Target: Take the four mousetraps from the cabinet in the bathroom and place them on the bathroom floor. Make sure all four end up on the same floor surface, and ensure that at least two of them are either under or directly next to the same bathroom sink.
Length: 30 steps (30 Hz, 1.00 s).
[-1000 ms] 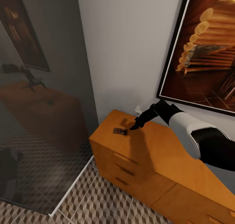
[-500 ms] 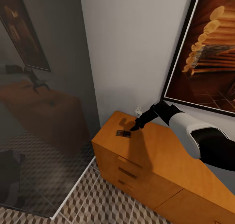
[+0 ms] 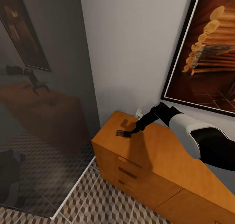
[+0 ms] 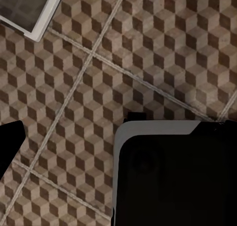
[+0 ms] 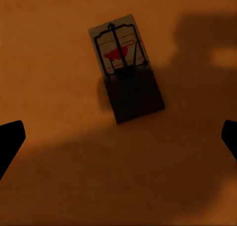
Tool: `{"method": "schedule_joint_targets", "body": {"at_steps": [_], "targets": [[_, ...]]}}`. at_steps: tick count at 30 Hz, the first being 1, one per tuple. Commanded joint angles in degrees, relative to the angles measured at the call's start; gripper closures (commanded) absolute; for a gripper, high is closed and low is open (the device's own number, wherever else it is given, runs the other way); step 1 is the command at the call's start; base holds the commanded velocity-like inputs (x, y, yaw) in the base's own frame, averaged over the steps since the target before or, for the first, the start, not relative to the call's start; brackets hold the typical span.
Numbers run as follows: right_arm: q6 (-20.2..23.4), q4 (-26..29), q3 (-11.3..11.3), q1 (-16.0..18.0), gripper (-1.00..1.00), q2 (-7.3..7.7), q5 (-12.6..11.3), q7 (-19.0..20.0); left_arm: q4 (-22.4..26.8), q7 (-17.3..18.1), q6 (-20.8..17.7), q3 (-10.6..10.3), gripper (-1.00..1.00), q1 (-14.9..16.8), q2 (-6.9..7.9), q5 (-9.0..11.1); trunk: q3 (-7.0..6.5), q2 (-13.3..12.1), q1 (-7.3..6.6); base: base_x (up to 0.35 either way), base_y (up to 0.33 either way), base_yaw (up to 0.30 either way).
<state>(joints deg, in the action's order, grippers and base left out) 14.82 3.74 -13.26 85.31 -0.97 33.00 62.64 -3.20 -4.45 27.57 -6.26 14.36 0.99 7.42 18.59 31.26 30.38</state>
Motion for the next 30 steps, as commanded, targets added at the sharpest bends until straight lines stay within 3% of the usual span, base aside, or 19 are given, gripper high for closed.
{"method": "schedule_joint_targets", "body": {"at_steps": [1, 16, 30], "targets": [[0.21, 0.06, -0.45, 0.03, -1.0, -0.04, -0.47, 0.16, -0.22, -0.03, 0.38, -0.51, -1.0, 0.08, -0.02, 0.51, 0.08, 0.08, 0.02, 0.0, 0.0, 0.0], [-0.84, 0.04, -0.37, -0.2, -1.0, -2.75, -0.57, -3.47, -0.22, -0.03, 0.38, -0.51, -1.0, 0.08, -0.02, 0.55, 0.08, 0.08, 0.02, 0.0, 0.0, 0.0], [-0.94, 0.04, -0.36, -1.25, -1.0, -3.04, -0.57, -4.08, -0.24, -0.03, 0.38, -0.51, -1.0, 0.07, -0.02, 0.54, 0.08, 0.08, 0.02, 0.0, 0.0, 0.0]]}}
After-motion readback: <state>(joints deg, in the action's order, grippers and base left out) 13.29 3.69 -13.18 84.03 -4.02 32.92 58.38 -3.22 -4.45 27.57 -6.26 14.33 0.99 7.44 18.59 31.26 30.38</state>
